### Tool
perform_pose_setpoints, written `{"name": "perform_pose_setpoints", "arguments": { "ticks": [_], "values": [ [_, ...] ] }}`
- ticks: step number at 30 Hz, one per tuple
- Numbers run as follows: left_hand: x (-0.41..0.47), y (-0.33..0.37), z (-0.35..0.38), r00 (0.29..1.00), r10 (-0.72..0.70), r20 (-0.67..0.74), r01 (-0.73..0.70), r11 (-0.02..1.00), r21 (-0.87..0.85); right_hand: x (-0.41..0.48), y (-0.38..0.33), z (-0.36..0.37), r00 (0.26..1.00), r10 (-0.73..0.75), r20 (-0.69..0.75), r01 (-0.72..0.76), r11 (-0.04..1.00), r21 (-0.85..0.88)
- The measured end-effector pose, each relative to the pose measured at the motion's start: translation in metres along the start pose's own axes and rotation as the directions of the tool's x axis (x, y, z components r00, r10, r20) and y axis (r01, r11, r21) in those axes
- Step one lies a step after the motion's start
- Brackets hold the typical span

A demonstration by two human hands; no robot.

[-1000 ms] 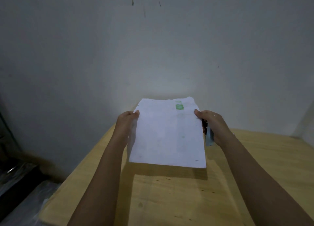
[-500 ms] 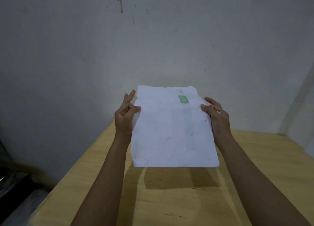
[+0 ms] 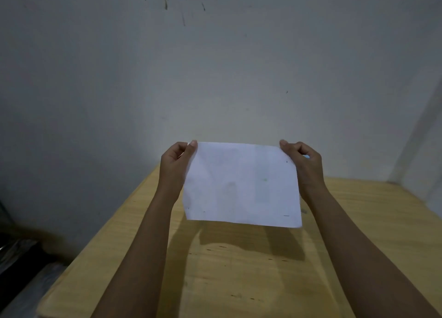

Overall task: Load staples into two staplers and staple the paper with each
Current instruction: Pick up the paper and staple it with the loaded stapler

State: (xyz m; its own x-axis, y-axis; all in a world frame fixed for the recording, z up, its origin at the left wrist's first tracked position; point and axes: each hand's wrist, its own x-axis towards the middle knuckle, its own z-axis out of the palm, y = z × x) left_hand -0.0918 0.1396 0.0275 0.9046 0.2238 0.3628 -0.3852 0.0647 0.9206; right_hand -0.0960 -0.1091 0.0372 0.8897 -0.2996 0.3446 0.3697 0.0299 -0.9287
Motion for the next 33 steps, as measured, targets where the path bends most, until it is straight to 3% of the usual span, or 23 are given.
{"name": "perform_pose_setpoints", "arguments": {
  "ticks": [4, 8, 16, 26, 33],
  "values": [
    [0.001, -0.005, -0.002, 0.994, 0.03, -0.11, -0.028, 0.999, 0.023, -0.006, 0.001, 0.0, 0.989, 0.042, 0.14, -0.04, 0.999, -0.015],
    [0.002, -0.008, -0.004, 0.988, 0.02, -0.155, -0.017, 1.0, 0.021, -0.005, 0.004, -0.002, 0.96, 0.114, 0.256, -0.072, 0.983, -0.17],
    [0.004, -0.015, -0.015, 0.995, -0.085, 0.05, 0.082, 0.995, 0.055, -0.002, 0.011, -0.006, 0.991, 0.098, 0.089, -0.082, 0.982, -0.171],
    [0.005, -0.018, -0.009, 0.997, -0.063, -0.052, 0.063, 0.998, -0.001, 0.002, 0.02, -0.007, 0.983, 0.161, 0.092, -0.144, 0.975, -0.167],
    [0.008, -0.025, -0.014, 0.995, -0.046, -0.09, 0.046, 0.999, -0.011, -0.002, 0.027, -0.01, 0.94, 0.249, 0.233, -0.201, 0.956, -0.212]
  ]
}}
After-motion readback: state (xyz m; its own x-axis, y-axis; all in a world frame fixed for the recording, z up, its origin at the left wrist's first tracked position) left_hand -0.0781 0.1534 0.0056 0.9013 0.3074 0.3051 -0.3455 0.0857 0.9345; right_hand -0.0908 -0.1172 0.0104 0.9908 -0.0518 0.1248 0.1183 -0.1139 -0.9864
